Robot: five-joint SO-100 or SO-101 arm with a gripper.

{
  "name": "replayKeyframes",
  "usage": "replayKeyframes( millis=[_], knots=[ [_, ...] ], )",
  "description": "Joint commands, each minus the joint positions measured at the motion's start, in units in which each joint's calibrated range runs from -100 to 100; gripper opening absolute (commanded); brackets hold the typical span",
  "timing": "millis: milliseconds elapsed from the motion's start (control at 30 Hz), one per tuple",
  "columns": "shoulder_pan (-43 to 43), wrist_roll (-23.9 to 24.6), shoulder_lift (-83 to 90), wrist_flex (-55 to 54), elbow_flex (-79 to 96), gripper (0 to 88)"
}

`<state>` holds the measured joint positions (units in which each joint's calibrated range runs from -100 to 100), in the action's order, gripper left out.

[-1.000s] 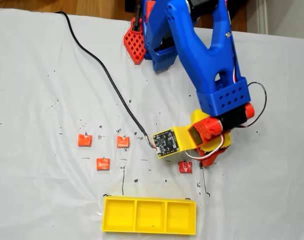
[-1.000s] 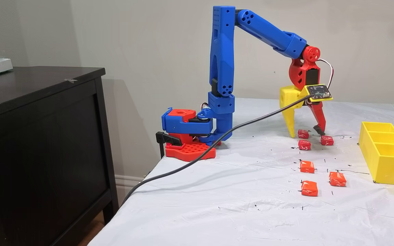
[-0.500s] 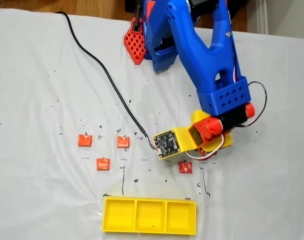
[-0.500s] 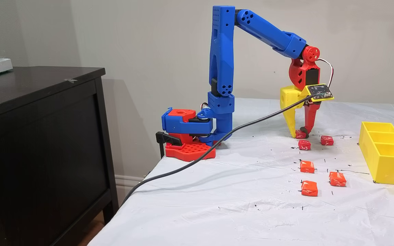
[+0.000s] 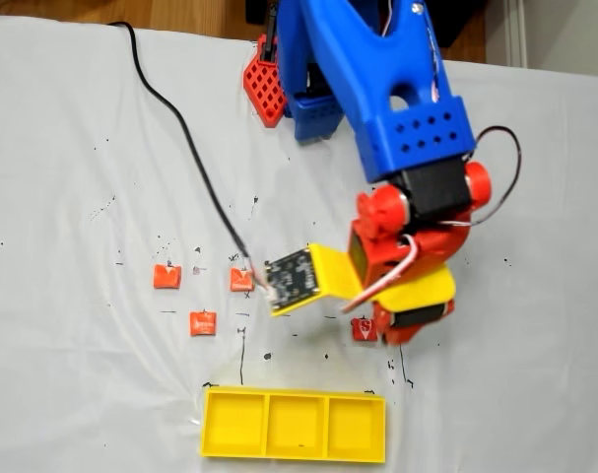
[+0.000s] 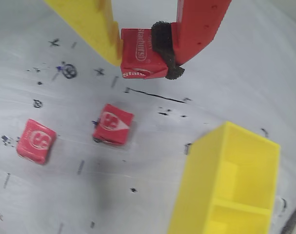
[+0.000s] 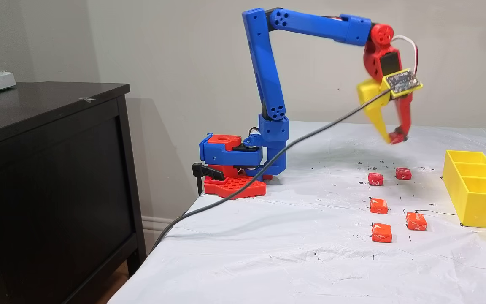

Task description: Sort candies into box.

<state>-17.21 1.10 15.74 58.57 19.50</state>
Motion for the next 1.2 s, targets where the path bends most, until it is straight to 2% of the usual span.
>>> replayKeyframes(
  millis=[0, 467, 600, 1100, 1167],
  knots=[
    [3.44, -0.78, 4.37, -5.40, -8.26, 0.1],
    [6.61, 0.54, -10.14, -16.94, -14.63, 0.1],
    [5.70, 0.00, -12.60, -14.32, -15.91, 0.1],
    [5.97, 0.63, -17.35, -16.04, -18.00, 0.1],
    [5.79, 0.49, -17.26, -15.80, -17.64, 5.1]
  ],
)
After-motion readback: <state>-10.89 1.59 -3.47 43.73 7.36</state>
